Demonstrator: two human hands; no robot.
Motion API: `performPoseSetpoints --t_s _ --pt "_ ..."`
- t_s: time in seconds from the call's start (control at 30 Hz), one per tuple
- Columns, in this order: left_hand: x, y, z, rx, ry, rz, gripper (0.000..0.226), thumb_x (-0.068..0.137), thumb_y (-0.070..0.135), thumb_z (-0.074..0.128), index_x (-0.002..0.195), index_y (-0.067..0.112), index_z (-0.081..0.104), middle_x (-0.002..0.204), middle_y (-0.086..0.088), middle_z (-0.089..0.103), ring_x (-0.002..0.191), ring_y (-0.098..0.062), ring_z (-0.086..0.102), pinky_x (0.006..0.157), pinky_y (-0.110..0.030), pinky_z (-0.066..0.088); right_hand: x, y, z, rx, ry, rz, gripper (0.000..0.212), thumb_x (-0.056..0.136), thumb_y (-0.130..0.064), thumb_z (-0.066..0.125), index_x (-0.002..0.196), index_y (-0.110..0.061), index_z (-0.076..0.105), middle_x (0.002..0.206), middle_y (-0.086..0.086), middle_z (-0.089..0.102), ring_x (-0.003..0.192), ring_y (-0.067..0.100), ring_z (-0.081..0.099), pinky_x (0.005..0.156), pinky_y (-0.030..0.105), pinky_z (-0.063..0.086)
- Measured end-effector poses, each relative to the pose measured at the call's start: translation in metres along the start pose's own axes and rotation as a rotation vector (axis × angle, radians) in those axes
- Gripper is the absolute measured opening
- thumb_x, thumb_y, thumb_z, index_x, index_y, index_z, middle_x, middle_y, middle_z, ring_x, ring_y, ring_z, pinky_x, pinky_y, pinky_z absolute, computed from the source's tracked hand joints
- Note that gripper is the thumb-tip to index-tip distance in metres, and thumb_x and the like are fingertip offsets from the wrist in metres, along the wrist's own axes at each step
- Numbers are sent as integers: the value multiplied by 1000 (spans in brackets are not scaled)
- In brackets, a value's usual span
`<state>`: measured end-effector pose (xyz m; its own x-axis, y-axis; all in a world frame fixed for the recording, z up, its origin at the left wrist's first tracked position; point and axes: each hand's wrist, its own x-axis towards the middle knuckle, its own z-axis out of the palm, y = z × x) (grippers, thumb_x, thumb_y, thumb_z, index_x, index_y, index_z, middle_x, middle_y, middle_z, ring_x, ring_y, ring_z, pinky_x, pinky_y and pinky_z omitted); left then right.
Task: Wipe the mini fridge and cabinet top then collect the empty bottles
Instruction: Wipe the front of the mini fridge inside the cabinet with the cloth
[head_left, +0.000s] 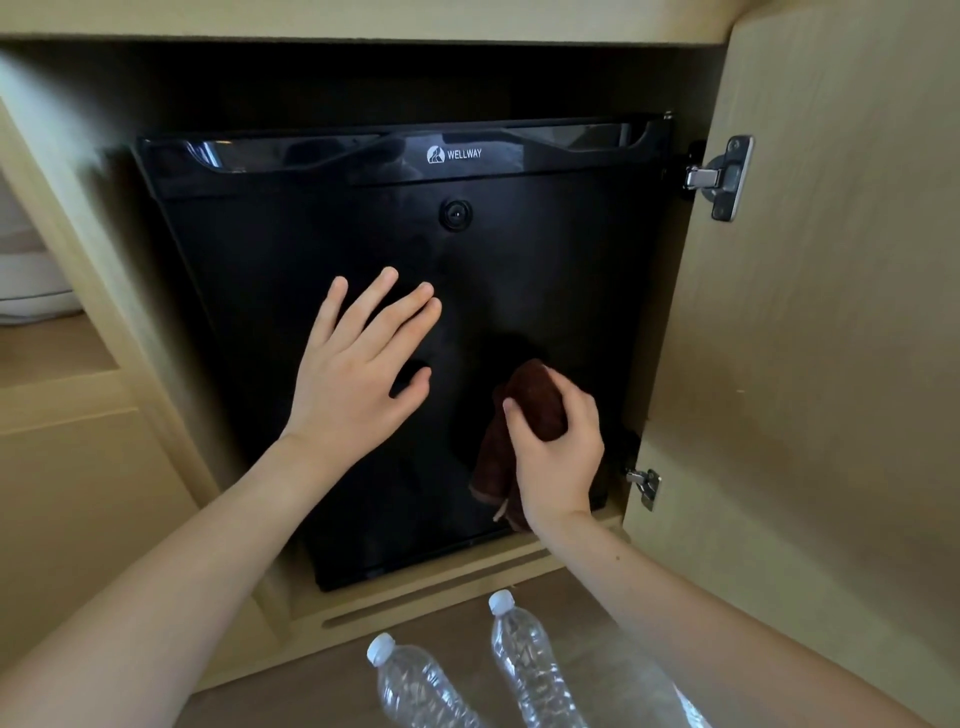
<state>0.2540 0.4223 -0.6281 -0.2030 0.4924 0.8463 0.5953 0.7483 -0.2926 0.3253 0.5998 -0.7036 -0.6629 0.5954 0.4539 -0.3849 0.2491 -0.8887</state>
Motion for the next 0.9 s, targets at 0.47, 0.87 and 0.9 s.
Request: performPoseSetpoints --t_s 0.47,0.87,0.9 --pt "0 -1 -1 2 -25 0 59 86 23 73 141 12 54 147 -3 52 145 -26 32 123 -51 16 -14 -2 10 -33 -59 -3 44 86 -16 76 123 -34 60 117 -12 54 109 -12 53 91 4 45" --pt "-1 -13 -4 -2 -54 65 59 88 27 70 142 12 52 150 -2 49 146 -24 32 123 -46 16 -1 -38 22 2 -55 -134 45 86 -14 77 127 -26 63 119 -9 59 111 -9 55 93 5 44" --pt "1 -15 -7 6 -74 76 59 88 27 70 143 12 52 150 -1 49 146 -24 32 123 -45 16 -9 -29 19 -19 -79 -107 44 85 -13 77 125 -28 63 118 -9 58 111 -9 55 94 9 46"
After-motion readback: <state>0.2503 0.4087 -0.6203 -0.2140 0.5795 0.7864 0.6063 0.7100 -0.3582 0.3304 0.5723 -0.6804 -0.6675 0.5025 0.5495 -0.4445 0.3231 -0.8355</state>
